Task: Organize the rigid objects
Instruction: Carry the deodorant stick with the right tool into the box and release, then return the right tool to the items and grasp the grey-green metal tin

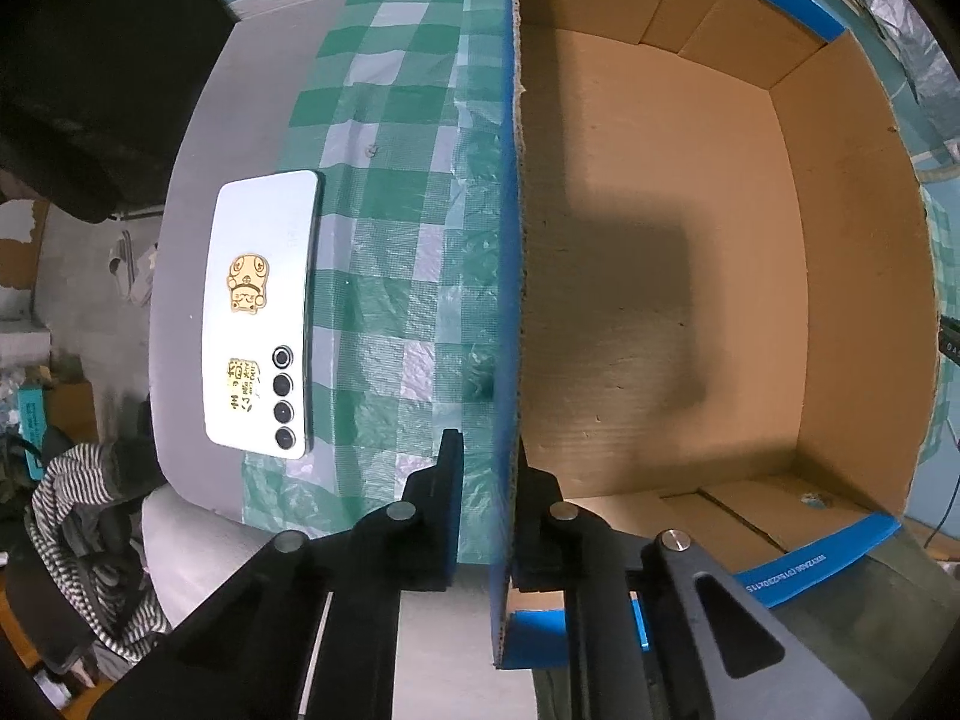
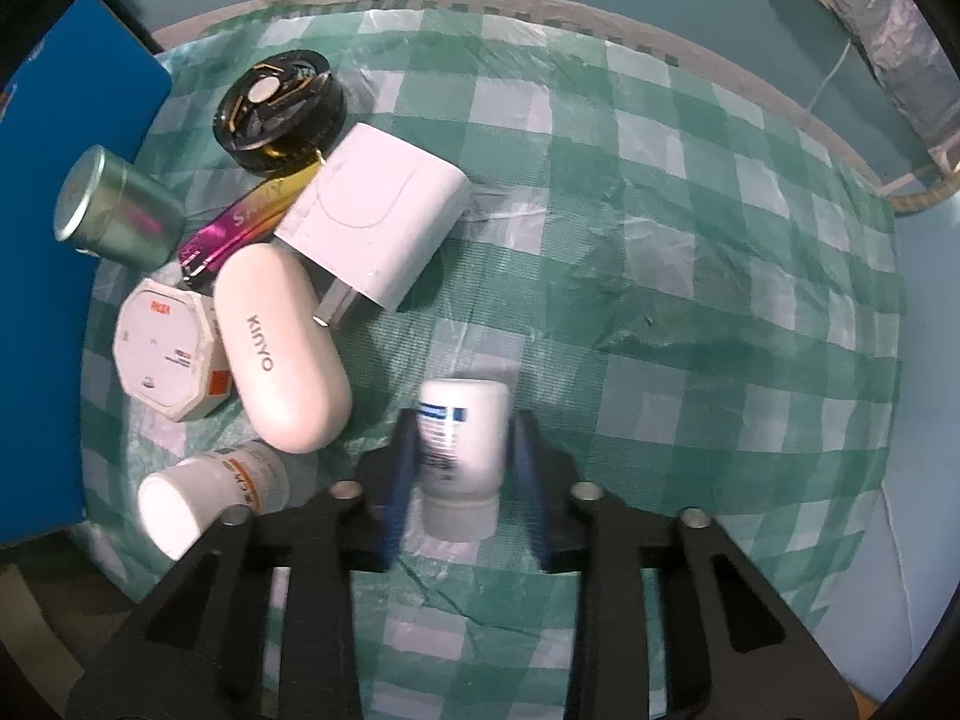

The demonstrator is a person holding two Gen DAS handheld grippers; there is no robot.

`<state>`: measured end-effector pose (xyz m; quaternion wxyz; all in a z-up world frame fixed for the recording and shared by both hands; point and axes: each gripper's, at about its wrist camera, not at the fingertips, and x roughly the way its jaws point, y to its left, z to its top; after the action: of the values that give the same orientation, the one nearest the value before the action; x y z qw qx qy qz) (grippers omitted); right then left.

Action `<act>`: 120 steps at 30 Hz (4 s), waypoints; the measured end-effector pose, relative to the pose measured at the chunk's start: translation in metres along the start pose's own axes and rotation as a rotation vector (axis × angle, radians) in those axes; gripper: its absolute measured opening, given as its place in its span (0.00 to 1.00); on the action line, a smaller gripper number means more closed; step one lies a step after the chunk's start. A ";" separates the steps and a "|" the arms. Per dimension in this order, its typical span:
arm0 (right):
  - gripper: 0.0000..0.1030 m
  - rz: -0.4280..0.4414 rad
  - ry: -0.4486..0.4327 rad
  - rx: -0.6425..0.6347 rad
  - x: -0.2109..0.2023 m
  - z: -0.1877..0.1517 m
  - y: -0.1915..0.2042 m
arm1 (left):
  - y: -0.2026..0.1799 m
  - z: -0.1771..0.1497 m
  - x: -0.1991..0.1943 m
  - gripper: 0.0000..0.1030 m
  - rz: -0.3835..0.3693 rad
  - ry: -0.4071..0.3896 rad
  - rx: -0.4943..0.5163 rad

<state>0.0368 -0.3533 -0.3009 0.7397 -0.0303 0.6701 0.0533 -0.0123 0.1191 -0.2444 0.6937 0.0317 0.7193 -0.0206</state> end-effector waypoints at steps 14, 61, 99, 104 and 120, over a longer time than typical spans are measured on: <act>0.26 0.018 -0.014 0.044 -0.020 0.010 -0.004 | -0.010 -0.006 -0.011 0.06 -0.007 -0.023 0.019; 0.26 0.142 -0.158 -0.212 -0.129 0.114 0.158 | -0.014 -0.011 -0.016 0.05 -0.001 -0.041 0.060; 0.33 0.121 -0.084 -0.331 -0.078 0.152 0.235 | -0.013 -0.010 -0.012 0.05 0.001 -0.034 0.051; 0.36 0.125 -0.091 -0.333 -0.086 0.152 0.233 | -0.013 -0.010 -0.011 0.05 0.002 -0.033 0.050; 0.50 0.114 -0.153 -0.298 -0.132 0.141 0.208 | -0.013 -0.011 -0.012 0.05 0.002 -0.031 0.051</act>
<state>0.1381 -0.1357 -0.1504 0.7717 -0.0974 0.5972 0.1959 -0.0239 0.1071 -0.2323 0.7038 0.0499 0.7075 -0.0389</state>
